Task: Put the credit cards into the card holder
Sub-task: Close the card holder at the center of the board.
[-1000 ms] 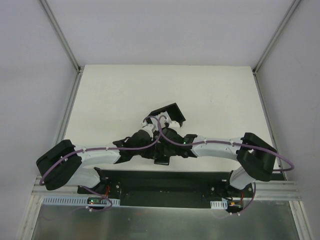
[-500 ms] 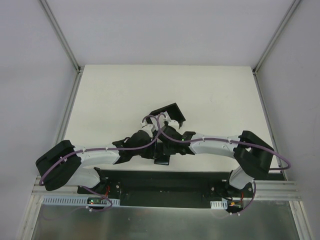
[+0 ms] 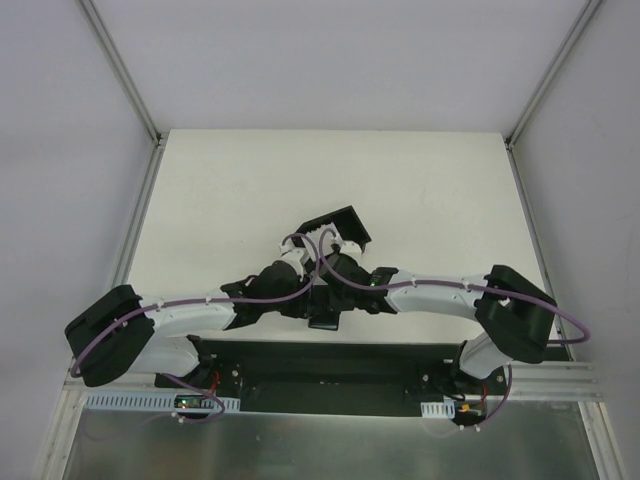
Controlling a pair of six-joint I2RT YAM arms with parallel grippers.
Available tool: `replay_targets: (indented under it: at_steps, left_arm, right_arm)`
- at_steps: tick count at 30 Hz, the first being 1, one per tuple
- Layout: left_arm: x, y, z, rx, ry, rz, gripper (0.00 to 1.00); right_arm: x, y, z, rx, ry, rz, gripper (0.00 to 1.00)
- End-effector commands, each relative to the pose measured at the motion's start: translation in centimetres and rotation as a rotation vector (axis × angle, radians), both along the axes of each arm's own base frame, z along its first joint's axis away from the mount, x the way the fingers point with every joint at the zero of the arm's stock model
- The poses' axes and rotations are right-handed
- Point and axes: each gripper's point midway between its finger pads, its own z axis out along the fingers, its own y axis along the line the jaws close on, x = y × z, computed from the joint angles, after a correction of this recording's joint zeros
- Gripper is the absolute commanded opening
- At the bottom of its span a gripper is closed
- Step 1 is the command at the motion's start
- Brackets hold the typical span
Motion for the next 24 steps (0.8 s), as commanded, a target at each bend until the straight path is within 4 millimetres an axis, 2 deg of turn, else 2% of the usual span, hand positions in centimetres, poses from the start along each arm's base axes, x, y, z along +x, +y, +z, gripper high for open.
replay_targets:
  at_steps: [1, 7, 17, 18, 24]
  left_arm:
    - [0.4, 0.9, 0.5, 0.020, -0.053, 0.027, 0.42]
    - [0.7, 0.9, 0.9, 0.020, -0.067, 0.035, 0.43]
    - [1.4, 1.4, 1.9, 0.038, -0.109, 0.052, 0.51]
    - [1.5, 1.5, 2.0, 0.042, -0.116, 0.055, 0.53]
    - [2.2, 1.0, 2.2, 0.074, -0.125, 0.042, 0.55]
  right_arm:
    - [-1.7, -2.8, -1.7, -0.099, 0.047, 0.046, 0.17]
    - [-1.0, -2.3, 0.3, -0.062, -0.002, 0.067, 0.17]
    - [-0.8, -2.4, 2.3, -0.011, -0.044, 0.055, 0.23]
    - [-0.9, -2.7, 2.3, -0.005, -0.043, 0.046, 0.27]
    - [-1.0, -4.1, 2.0, 0.033, -0.050, -0.027, 0.29]
